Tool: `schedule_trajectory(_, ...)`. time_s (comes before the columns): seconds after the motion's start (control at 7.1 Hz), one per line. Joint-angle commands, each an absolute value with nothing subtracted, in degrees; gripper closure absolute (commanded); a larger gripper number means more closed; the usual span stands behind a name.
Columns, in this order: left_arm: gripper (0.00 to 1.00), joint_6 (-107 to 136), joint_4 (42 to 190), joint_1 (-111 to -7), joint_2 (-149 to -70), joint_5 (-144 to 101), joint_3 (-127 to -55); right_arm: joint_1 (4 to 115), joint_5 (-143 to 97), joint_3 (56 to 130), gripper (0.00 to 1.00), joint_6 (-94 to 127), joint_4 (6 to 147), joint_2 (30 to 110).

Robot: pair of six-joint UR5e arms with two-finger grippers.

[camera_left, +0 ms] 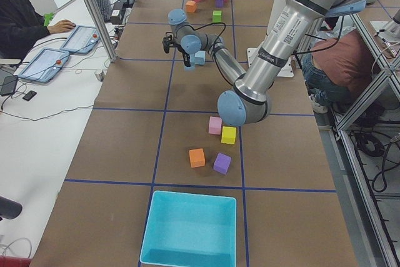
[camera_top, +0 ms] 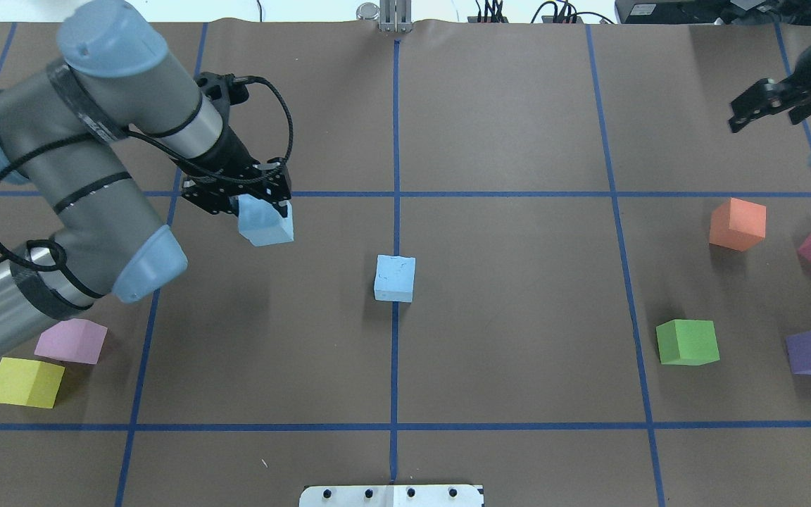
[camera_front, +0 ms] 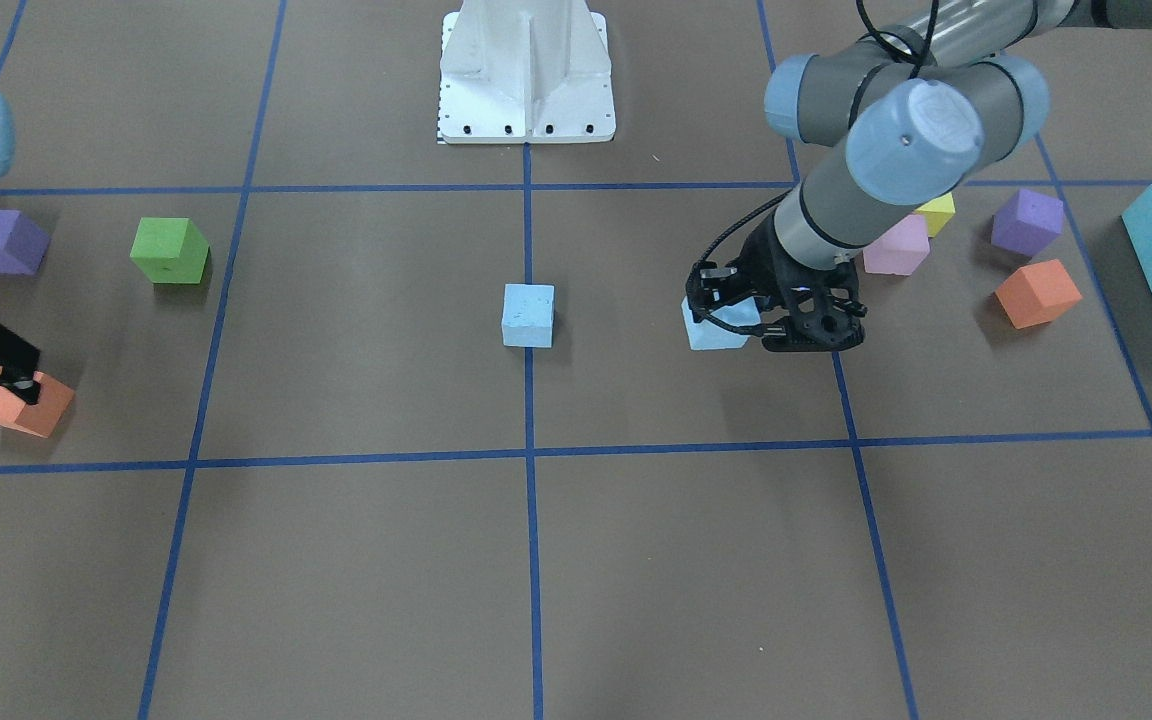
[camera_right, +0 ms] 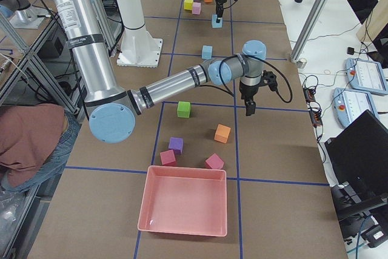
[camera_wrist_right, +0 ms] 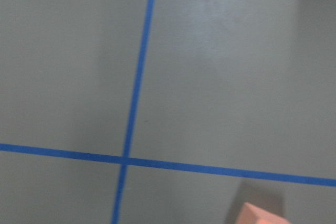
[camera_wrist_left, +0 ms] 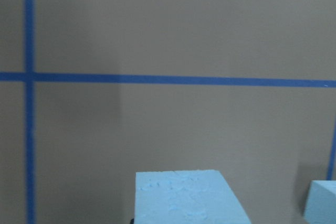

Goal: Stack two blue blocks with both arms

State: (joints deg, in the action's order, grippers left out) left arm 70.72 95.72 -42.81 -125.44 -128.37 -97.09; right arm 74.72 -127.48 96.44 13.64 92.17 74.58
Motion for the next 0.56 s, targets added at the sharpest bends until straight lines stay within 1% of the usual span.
schedule_trajectory(0.0,0.39,78.99,96.15,-37.37,-129.63,-123.15,-96.59,82.76,-129.36,91.43,0.0,-1.27,93.78,75.93)
schedule_trajectory(0.14,0.39,80.93,95.72,-36.48,-132.16,-121.31,-94.94,86.1,-130.07,88.01,0.0,-10.11,94.13,76.29)
schedule_trajectory(0.28,0.39,81.03,95.63,-36.3,-133.93,-120.25,-93.36,87.7,-131.12,86.24,0.0,-12.37,94.04,76.55)
schedule_trajectory(0.42,0.39,80.77,93.71,-35.78,-137.51,-119.63,-90.38,88.58,-131.48,86.31,0.0,-14.05,93.96,77.6)
